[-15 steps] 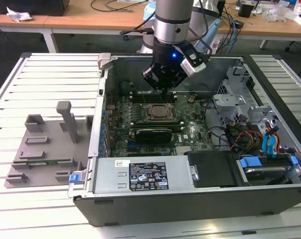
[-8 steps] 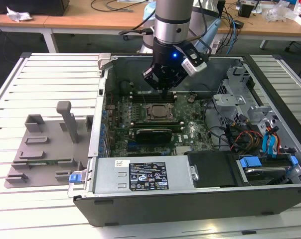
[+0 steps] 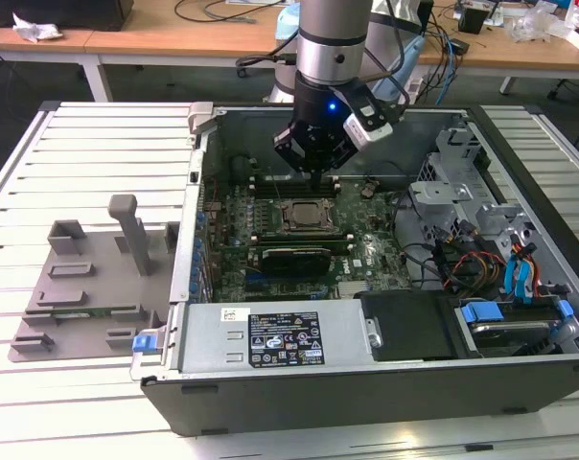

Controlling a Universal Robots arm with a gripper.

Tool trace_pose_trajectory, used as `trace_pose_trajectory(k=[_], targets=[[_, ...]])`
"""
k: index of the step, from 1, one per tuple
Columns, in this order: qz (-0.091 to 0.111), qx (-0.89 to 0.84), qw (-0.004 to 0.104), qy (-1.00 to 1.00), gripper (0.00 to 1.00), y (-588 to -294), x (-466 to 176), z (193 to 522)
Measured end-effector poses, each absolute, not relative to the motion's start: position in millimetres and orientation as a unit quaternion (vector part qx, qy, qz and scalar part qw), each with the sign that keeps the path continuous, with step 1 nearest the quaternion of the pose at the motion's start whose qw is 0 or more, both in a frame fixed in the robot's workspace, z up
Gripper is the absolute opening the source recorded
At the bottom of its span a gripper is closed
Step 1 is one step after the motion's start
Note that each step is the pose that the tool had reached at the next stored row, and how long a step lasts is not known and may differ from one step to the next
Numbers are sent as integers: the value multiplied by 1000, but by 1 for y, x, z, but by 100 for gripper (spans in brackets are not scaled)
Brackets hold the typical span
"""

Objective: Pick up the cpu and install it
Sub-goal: 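Install the first cpu locking lever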

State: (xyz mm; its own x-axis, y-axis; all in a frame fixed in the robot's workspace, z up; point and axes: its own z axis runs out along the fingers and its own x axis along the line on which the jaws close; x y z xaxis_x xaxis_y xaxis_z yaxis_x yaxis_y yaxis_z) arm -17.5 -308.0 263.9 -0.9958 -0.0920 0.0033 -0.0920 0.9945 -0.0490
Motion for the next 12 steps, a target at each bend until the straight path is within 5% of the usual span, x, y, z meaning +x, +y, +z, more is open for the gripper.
trace_pose_trajectory(k=[12], targets=[[25, 46, -1, -999, 11, -308, -48, 264]])
